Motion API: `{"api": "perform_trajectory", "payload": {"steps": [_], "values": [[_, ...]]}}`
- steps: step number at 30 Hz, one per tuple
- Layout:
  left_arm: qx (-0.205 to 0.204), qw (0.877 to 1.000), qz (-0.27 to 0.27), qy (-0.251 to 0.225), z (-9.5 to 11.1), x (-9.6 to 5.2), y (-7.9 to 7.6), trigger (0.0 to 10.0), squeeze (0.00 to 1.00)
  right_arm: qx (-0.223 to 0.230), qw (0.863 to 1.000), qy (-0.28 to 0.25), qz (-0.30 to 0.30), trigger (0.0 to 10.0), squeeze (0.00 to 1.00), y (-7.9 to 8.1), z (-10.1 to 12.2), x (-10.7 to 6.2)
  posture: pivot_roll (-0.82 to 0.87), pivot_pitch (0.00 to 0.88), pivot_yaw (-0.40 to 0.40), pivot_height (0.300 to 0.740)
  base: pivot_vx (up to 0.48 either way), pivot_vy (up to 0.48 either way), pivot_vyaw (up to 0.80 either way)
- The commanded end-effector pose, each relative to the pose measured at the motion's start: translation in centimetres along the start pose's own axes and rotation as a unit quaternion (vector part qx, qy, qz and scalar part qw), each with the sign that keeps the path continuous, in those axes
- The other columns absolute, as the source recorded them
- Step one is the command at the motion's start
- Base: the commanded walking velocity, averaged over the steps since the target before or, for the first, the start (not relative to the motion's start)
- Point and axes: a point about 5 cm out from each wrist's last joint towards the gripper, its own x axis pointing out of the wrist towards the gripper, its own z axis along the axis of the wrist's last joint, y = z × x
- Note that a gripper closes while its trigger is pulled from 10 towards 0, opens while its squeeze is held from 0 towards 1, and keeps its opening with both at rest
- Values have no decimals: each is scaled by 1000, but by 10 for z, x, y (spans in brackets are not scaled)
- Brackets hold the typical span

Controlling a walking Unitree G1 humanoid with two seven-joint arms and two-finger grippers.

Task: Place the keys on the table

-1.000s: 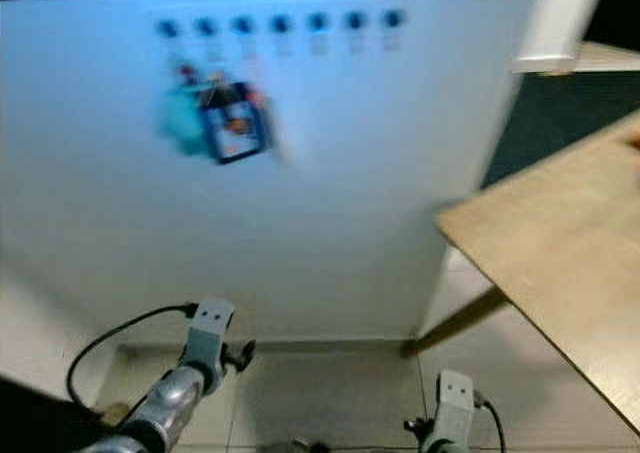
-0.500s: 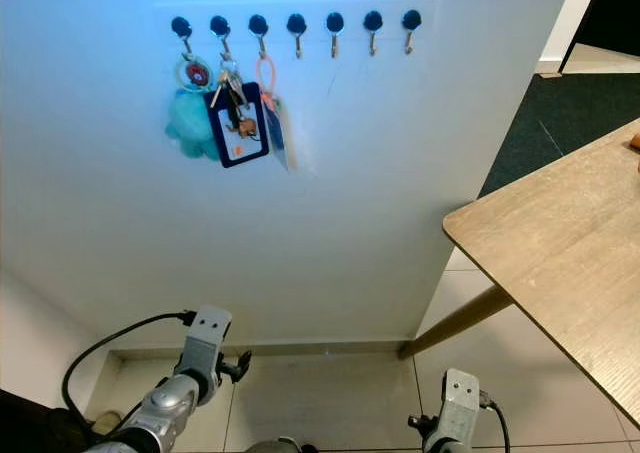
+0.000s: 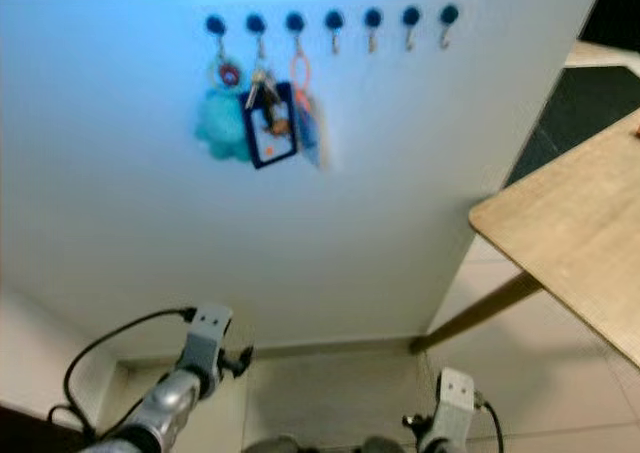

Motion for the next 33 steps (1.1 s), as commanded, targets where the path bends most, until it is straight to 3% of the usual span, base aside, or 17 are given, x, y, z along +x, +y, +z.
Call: {"api": "perform_trajectory", "payload": {"steps": [1,8,11,17,21,24,26,28,30,31,33], "values": [[9,1000,-6,7,-5,-2,-2,10000,0,5,1000,5,-2,10000,0,0,-3,-1,20,75,23,740,0,-480,0],[16,1000,-11,6,-6,-2,-4,10000,0,6,1000,5,-2,10000,0,0,-4,-1,19,68,25,740,0,-480,0],[0,1000,-6,4,-6,-2,-4,10000,0,7,1000,5,-2,10000,0,0,-5,-1,20,64,23,740,0,-370,0],[-4,1000,16,10,-7,-2,2,10000,0,2,1000,4,1,10000,0,0,-4,-1,22,69,22,740,0,0,0],[1,999,35,14,-6,-2,5,10000,0,-15,1000,-6,8,10000,0,2,0,0,22,70,22,740,0,0,0],[-2,999,40,14,-6,-2,7,10000,0,-84,994,-61,42,10000,0,11,19,1,29,72,22,740,0,0,0],[-2,999,40,14,-6,-2,7,10000,0,-84,994,-61,42,10000,0,11,19,1,29,72,22,740,0,0,0],[-3,999,42,-4,-1,-3,11,10000,0,-154,971,-155,94,10000,0,25,45,-2,23,75,28,740,0,0,0],[-6,998,38,-39,10,-2,16,10000,0,-213,927,-281,130,10000,0,39,80,-15,18,78,32,740,0,0,0],[-6,998,38,-39,10,-2,16,10000,0,-213,927,-281,130,10000,0,39,80,-15,18,78,32,740,0,0,0],[-9,995,18,-101,30,-2,16,10000,0,-214,881,-403,126,10000,0,48,121,-34,13,81,34,740,0,0,0]]}}
